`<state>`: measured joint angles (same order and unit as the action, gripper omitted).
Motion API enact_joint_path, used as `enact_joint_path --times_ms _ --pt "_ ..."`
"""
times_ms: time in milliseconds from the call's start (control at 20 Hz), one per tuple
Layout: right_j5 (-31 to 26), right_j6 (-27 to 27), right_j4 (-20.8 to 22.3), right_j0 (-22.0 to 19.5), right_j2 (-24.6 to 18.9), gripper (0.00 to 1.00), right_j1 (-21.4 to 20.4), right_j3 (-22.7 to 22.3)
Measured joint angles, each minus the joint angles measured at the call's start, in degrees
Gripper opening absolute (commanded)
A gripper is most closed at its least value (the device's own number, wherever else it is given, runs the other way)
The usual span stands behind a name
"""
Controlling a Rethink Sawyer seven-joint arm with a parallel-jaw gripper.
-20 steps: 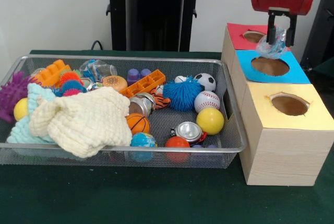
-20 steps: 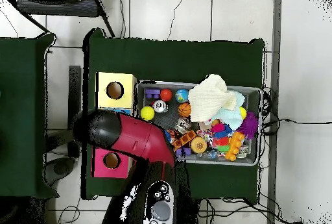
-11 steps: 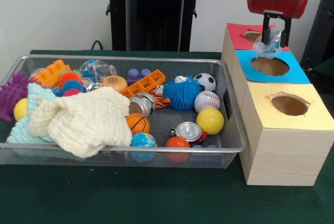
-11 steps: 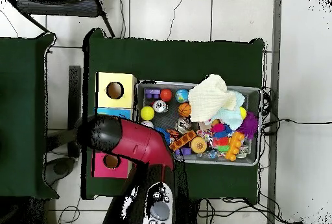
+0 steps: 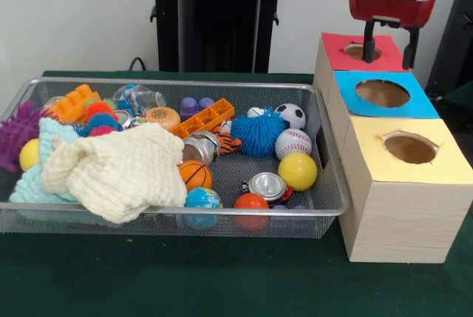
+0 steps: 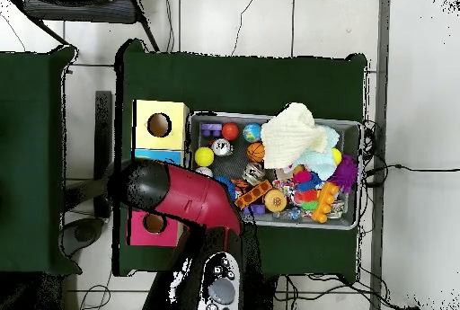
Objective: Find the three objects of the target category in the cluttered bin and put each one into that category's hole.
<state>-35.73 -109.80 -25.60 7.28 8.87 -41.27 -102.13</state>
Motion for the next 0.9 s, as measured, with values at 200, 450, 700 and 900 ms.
enact_joint_path --times_ms 200,450,700,900 --pt "0.0 0.0 0.1 0.0 0.5 1.0 0.0 0.1" --pt "0.0 0.0 0.2 -1.2 0.9 1.0 0.6 1.1" --pt "0.0 0.0 3.4 -5.1 1.3 1.0 2.8 3.0" --pt "0.0 0.0 7.4 -9.2 1.6 1.0 4.1 4.1"
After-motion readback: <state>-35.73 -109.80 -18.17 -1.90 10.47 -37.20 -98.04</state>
